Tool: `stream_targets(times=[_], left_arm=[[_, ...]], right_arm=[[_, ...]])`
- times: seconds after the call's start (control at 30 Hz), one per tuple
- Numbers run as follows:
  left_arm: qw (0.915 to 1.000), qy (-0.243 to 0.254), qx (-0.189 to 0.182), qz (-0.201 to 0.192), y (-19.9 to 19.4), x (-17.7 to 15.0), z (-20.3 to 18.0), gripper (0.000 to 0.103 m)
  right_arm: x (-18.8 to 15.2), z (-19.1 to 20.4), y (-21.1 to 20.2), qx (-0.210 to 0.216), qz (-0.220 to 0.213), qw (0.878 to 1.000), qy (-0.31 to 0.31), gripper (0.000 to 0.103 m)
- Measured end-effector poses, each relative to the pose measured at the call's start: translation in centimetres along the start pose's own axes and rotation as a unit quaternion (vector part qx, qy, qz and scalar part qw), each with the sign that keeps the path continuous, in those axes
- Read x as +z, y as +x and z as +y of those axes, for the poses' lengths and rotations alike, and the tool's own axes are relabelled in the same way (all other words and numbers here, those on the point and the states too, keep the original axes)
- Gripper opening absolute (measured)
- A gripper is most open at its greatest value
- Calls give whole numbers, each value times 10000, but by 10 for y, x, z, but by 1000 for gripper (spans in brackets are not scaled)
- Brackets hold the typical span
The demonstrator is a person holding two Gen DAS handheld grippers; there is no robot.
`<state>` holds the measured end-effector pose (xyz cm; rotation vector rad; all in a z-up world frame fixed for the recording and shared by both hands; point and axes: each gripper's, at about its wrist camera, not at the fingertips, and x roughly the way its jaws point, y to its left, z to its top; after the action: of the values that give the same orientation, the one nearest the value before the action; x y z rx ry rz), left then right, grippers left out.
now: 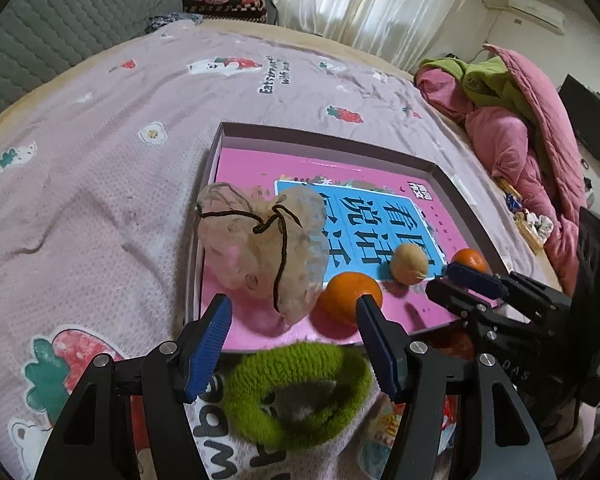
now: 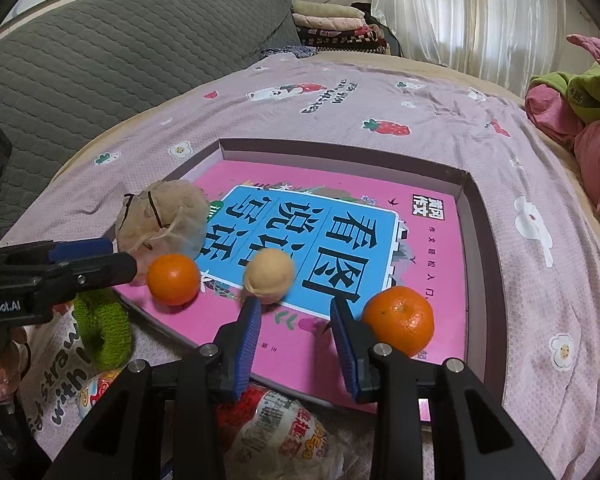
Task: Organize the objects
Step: 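Open both grippers to drop the mesh bag and walnut onto the workbook, then withdraw both open grippers back from the tray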
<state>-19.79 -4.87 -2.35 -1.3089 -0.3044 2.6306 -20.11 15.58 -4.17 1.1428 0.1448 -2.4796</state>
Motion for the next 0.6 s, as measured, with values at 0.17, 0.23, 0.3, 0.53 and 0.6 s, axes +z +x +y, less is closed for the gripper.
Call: stream_targets(times=[0.17,0.23,0.3,0.53,0.6], left_arm=[[10000,-7,30,-68,-8,-4,-2,66],[9999,-21,36,-96,-11,-6,-3,66],[9999,-22,33,-122,-15,-7,-3,66],[9998,13,50,-201,-26,-12,-8,66],[9997,28,49,-252,-31,-13,-9,66]], right_arm=[[0,-2,-6,-3,-70,10000,16,42],[1,-2,-9,-5,-113,9999,29,44],[2,-2,-12,-3,-172,9998,43,48],[6,0,-23,-15,-343,9994,13,53],[7,1,-26,-13,-393,9992,-6,56]])
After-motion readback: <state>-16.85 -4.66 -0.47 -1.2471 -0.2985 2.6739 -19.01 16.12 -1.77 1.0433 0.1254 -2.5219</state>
